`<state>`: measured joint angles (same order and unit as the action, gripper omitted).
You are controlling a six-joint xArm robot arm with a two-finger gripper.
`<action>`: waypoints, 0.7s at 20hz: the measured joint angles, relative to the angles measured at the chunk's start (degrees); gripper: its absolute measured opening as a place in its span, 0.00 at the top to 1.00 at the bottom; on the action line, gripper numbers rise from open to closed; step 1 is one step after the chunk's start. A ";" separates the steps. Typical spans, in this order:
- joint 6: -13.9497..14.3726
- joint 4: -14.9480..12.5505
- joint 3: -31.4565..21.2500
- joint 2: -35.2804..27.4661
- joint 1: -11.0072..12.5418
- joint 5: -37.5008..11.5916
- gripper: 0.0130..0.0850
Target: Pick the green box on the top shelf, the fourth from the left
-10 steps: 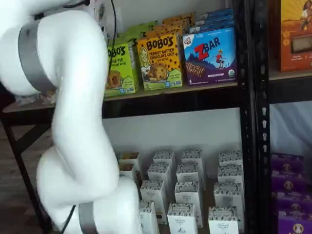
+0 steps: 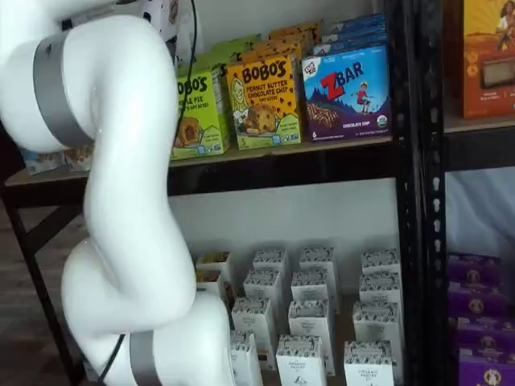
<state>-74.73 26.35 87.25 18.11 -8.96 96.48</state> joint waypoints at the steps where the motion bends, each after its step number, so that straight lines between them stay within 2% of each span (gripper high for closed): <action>1: -0.04 -0.13 -0.38 0.21 -0.04 -0.87 0.00; 7: 0.18 -0.78 -3.34 1.39 -1.16 -7.77 0.00; 14: 0.31 -1.78 -1.42 -1.67 -1.91 -9.72 0.00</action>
<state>-74.42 24.57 85.83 16.43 -10.86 86.76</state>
